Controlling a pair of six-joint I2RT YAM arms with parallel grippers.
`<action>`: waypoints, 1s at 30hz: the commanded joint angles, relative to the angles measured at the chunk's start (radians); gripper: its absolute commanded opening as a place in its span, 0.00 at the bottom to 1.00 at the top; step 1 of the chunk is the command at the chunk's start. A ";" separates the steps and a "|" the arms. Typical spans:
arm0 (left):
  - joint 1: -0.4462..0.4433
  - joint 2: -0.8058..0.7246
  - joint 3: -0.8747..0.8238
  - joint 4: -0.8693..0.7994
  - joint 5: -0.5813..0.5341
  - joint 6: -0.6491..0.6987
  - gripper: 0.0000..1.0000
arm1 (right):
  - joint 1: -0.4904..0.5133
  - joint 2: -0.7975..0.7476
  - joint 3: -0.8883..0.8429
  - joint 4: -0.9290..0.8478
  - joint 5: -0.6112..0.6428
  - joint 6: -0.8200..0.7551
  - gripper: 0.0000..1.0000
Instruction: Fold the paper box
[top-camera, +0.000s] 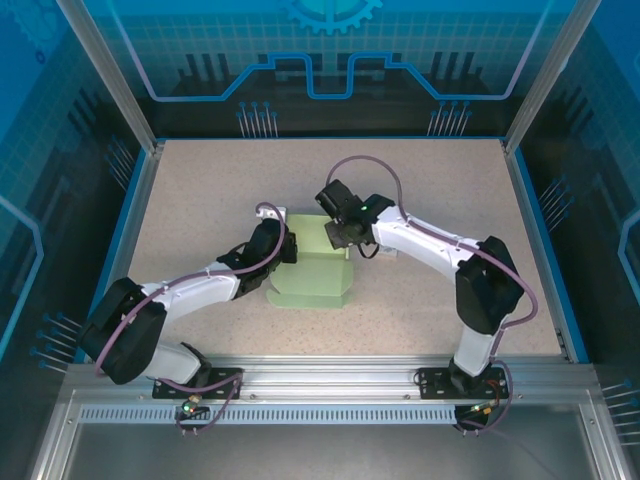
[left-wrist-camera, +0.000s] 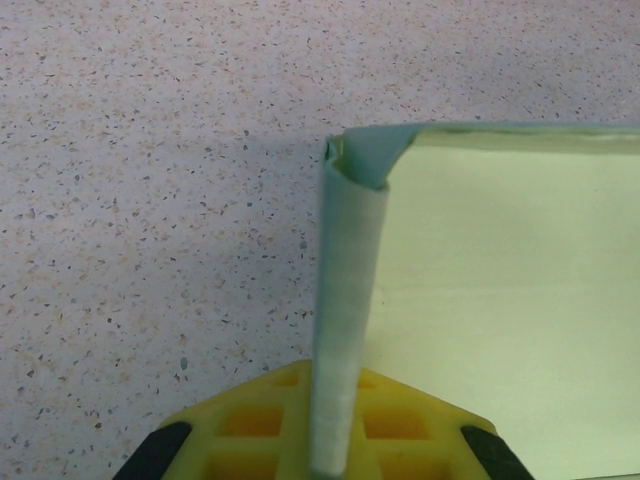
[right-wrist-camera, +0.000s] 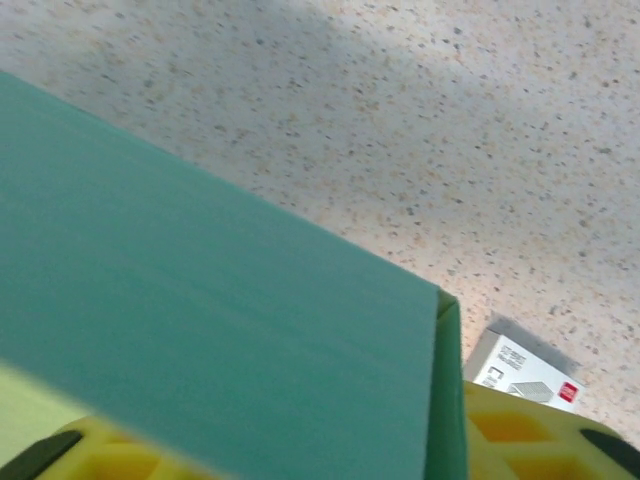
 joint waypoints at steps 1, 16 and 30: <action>-0.006 0.022 0.031 0.016 -0.009 0.018 0.09 | -0.015 -0.049 -0.024 0.029 -0.106 0.001 0.51; 0.018 0.059 0.074 -0.114 0.033 0.064 0.09 | -0.105 -0.217 -0.123 0.079 -0.327 -0.061 0.62; 0.159 0.214 0.279 -0.523 0.347 0.206 0.10 | -0.261 -0.332 -0.184 0.091 -0.362 -0.116 0.63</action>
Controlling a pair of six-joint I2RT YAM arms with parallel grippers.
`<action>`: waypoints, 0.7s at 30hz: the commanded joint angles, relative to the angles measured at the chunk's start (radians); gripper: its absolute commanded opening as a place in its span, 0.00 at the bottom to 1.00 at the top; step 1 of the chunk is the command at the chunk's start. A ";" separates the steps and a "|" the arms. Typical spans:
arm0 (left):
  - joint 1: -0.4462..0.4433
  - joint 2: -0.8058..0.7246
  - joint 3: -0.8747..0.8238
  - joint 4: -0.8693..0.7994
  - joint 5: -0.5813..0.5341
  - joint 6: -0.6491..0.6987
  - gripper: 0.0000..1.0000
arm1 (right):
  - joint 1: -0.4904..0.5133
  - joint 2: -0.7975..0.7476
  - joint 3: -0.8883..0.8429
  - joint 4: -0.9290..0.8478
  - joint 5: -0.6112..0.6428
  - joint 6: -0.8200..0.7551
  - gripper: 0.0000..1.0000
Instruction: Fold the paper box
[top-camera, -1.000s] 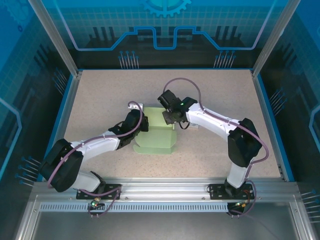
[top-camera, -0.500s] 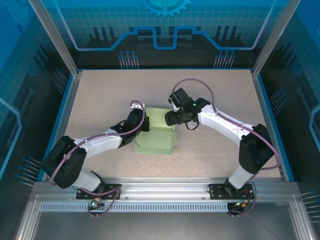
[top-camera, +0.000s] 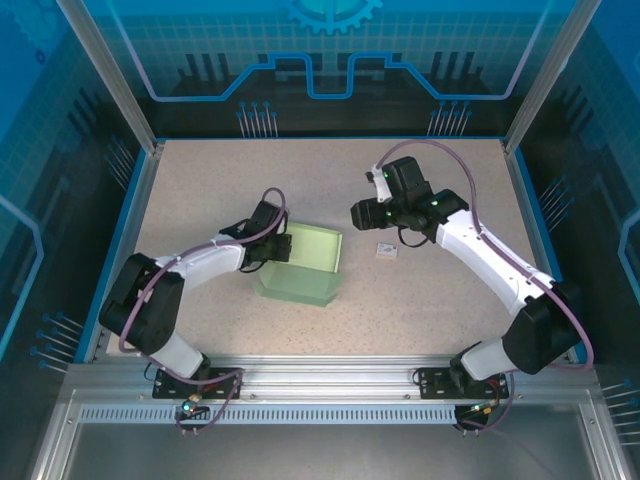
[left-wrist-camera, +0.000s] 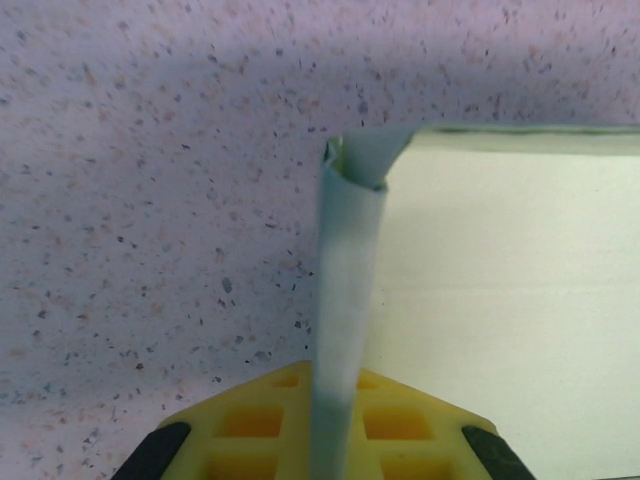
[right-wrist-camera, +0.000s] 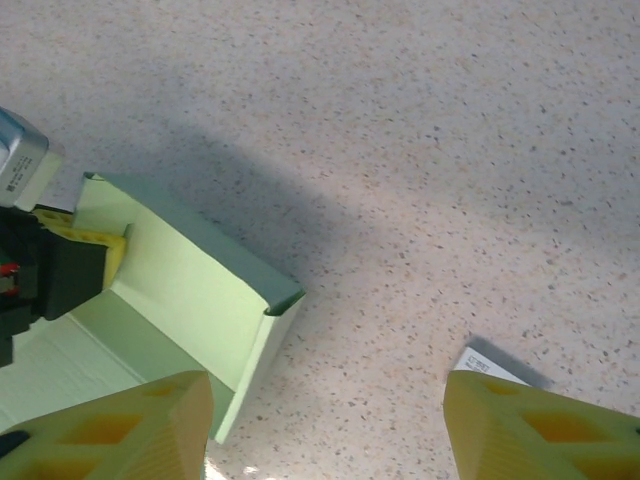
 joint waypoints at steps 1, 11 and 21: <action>0.017 0.042 0.069 -0.133 0.119 0.064 0.10 | -0.019 -0.010 -0.037 -0.006 -0.018 -0.026 0.63; 0.037 0.236 0.301 -0.326 0.230 0.189 0.12 | -0.079 -0.015 -0.121 0.016 -0.037 -0.017 0.64; 0.037 0.422 0.534 -0.426 0.257 0.250 0.16 | -0.089 0.022 -0.138 0.021 -0.037 -0.020 0.64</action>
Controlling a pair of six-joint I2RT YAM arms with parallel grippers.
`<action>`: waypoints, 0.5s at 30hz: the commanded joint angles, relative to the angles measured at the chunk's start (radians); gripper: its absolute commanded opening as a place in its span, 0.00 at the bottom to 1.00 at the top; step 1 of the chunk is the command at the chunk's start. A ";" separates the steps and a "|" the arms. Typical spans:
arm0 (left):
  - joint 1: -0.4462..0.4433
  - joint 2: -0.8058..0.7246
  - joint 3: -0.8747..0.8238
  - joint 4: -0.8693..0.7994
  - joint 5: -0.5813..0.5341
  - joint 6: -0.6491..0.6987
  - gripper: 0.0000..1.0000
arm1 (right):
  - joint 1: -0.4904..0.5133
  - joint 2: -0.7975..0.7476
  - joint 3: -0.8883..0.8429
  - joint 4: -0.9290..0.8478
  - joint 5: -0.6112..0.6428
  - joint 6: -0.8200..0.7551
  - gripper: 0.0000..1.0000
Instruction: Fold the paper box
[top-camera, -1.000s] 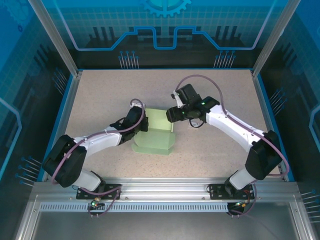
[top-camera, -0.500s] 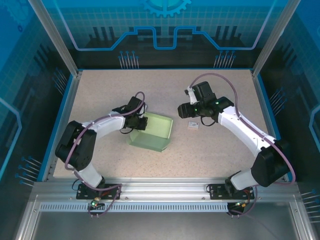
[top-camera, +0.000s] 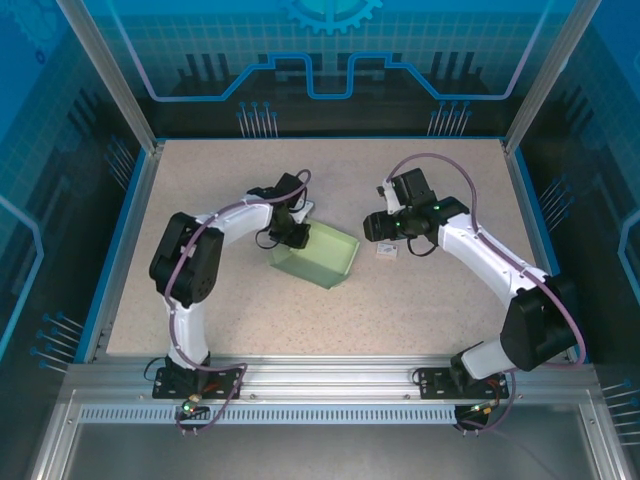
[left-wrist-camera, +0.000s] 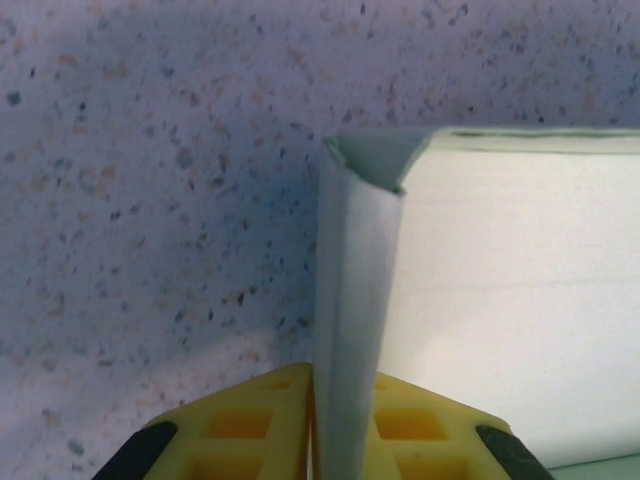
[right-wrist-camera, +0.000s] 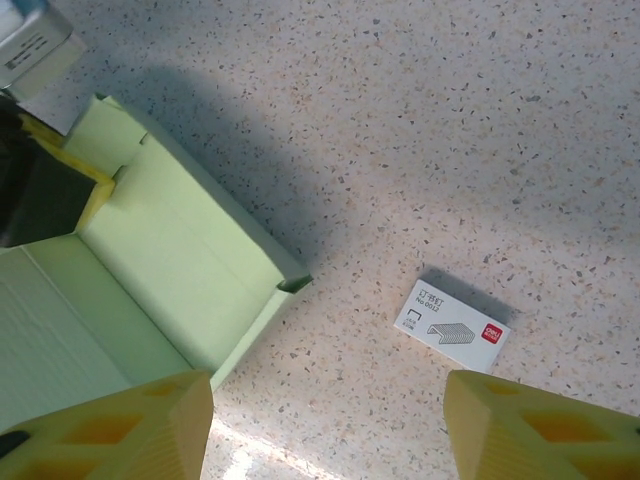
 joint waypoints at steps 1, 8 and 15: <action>0.010 0.053 0.083 -0.086 0.043 0.050 0.16 | -0.013 0.009 -0.020 0.014 -0.011 -0.009 0.64; 0.010 0.140 0.240 -0.133 0.042 0.076 0.36 | -0.014 0.011 -0.031 0.014 0.004 -0.009 0.64; 0.016 0.103 0.372 -0.127 -0.017 0.068 0.53 | -0.011 0.025 -0.029 0.033 0.011 -0.023 0.64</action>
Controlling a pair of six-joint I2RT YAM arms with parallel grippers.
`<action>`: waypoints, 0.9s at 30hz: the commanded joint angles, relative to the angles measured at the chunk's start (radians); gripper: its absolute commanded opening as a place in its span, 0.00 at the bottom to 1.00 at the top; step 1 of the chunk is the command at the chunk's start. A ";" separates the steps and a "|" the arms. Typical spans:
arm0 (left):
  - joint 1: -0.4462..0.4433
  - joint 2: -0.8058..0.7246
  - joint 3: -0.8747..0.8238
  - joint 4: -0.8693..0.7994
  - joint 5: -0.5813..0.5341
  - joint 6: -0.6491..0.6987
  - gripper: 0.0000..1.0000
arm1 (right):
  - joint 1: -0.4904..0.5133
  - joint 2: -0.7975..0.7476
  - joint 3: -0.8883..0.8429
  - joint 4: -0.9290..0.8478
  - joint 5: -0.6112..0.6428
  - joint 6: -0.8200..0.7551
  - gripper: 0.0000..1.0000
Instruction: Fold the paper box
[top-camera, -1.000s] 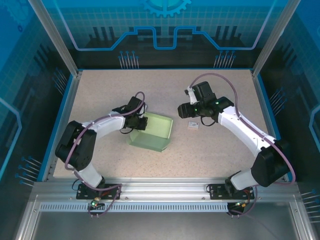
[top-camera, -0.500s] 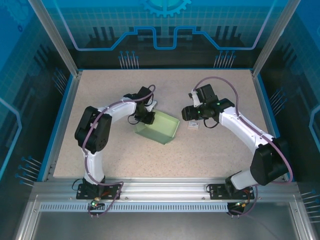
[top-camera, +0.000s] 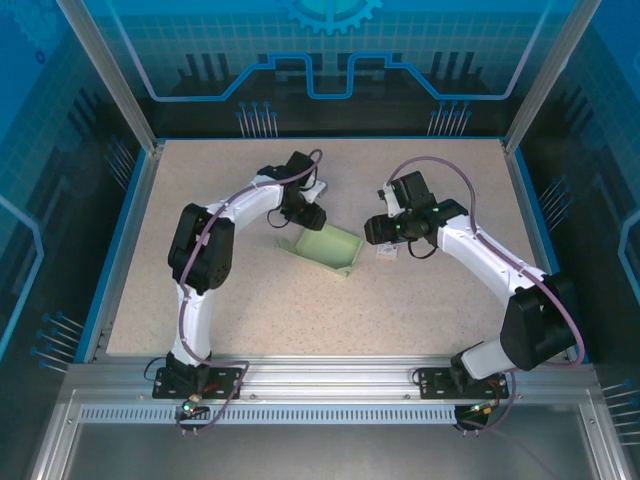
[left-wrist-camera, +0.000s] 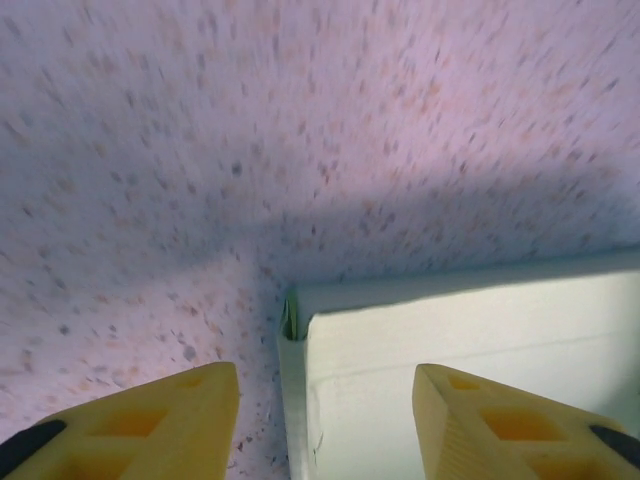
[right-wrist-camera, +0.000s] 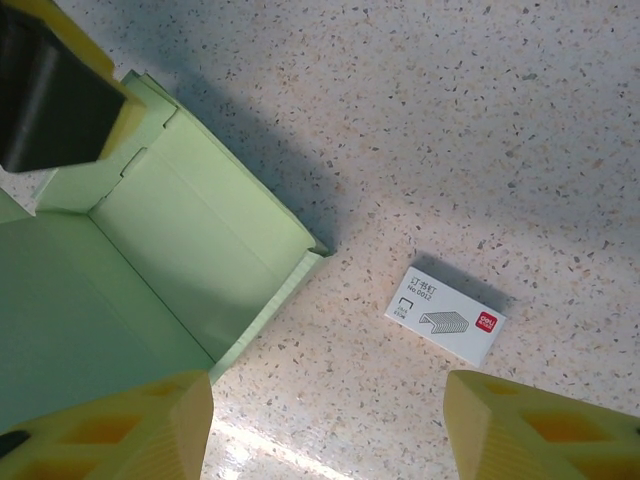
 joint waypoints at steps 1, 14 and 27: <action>0.018 -0.064 0.050 0.005 -0.040 -0.004 0.54 | -0.008 0.032 -0.001 0.038 -0.002 -0.020 0.64; 0.085 -0.668 -0.438 0.319 -0.182 -0.274 0.64 | 0.006 0.471 0.292 0.130 -0.228 0.011 0.71; 0.022 -1.068 -0.798 0.109 -0.167 -0.499 0.64 | 0.005 0.441 0.114 0.182 -0.479 0.057 0.71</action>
